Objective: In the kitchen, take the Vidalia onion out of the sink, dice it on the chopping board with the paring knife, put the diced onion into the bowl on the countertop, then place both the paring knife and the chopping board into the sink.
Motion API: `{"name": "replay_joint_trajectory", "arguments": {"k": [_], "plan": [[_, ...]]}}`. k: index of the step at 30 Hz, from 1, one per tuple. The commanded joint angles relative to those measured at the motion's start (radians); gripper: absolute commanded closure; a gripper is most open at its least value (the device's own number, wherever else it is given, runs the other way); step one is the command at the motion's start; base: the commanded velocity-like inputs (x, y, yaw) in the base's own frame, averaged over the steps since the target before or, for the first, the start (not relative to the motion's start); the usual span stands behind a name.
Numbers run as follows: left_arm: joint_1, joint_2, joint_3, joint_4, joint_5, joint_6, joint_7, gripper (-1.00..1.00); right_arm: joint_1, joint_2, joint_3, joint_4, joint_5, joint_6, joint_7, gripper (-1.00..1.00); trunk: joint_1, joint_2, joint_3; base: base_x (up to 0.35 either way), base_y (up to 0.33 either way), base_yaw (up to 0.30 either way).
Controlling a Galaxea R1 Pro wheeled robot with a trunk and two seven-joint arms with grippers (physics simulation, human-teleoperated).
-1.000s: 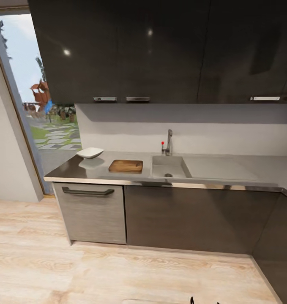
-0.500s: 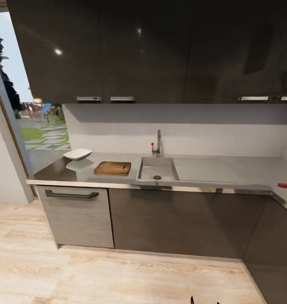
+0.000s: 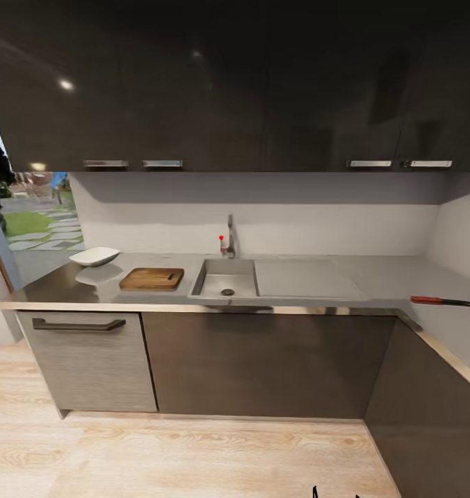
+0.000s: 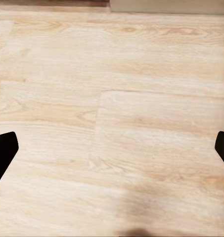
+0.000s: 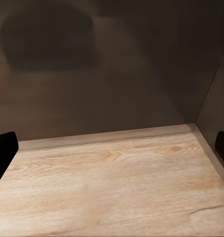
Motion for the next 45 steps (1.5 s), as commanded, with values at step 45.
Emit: {"name": "replay_joint_trajectory", "arguments": {"k": [45], "plan": [[-0.681,-0.137,-0.027,-1.058,0.009,1.312,0.004,-1.0,-0.001,-0.001,0.007,0.002,-0.007,0.007,-0.004,-1.0,0.0,-0.001,-0.001,0.0,-0.017,-0.001]]}}
